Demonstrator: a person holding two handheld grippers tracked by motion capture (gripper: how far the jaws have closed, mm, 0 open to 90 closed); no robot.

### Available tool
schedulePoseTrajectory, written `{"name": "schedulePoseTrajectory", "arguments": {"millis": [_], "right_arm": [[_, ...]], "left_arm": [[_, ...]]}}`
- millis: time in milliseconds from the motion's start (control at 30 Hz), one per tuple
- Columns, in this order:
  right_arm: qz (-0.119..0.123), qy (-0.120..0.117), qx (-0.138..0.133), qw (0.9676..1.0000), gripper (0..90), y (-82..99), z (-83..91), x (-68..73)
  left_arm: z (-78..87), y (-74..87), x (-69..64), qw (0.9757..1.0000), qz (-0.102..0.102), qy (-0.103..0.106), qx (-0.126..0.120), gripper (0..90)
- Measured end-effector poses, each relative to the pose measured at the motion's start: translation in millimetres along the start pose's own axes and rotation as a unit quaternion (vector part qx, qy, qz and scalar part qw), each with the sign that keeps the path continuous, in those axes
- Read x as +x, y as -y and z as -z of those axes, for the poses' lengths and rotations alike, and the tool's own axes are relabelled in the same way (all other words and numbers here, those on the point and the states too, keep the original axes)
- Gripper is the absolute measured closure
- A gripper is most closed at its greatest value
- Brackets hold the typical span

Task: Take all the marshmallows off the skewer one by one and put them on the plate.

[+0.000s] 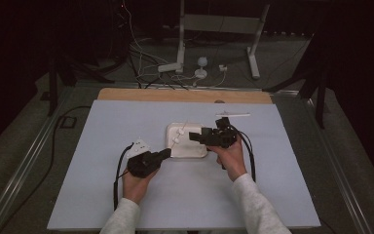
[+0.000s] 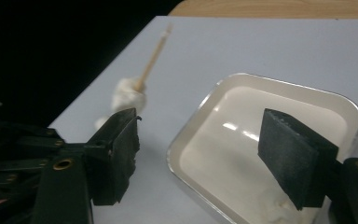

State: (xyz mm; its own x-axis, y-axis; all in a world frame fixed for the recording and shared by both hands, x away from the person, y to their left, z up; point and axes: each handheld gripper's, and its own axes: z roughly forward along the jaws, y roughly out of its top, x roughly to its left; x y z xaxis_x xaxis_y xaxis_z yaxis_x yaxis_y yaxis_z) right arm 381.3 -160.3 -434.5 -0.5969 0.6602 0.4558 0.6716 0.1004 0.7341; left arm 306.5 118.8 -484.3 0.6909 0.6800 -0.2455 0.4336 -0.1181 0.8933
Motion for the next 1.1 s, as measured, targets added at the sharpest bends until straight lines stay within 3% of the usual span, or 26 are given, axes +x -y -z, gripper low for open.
{"name": "schedulePoseTrajectory", "arguments": {"millis": [300, 500, 700, 833, 1100], "right_arm": [[-0.007, -0.034, -0.003, 0.9994, 31.8, -3.5, -4.0, 12.1], [-0.016, -0.062, 0.003, 0.9979, 45.5, -3.3, -12.7, 15.2], [-0.046, -0.093, 0.016, 0.9945, 61.3, -2.5, -19.8, 15.1], [-0.053, -0.103, 0.015, 0.9932, 72.8, -2.8, -19.6, 15.6], [-0.038, -0.093, 0.008, 0.9949, 77.4, -5.9, -14.0, 19.7]], "left_arm": [[-1.2, -0.6, -4.1, 1.0000, -0.003, 0.006, -0.003, 90.0], [-1.7, -0.7, -6.5, 0.9999, -0.007, 0.012, -0.006, 90.0], [-2.2, -0.7, -8.1, 0.9998, -0.013, 0.015, -0.008, 90.0], [-3.2, -0.3, -8.7, 0.9997, -0.016, 0.019, -0.006, 90.0], [-1.8, -0.7, -8.6, 0.9995, -0.023, 0.019, -0.009, 90.0]]}}
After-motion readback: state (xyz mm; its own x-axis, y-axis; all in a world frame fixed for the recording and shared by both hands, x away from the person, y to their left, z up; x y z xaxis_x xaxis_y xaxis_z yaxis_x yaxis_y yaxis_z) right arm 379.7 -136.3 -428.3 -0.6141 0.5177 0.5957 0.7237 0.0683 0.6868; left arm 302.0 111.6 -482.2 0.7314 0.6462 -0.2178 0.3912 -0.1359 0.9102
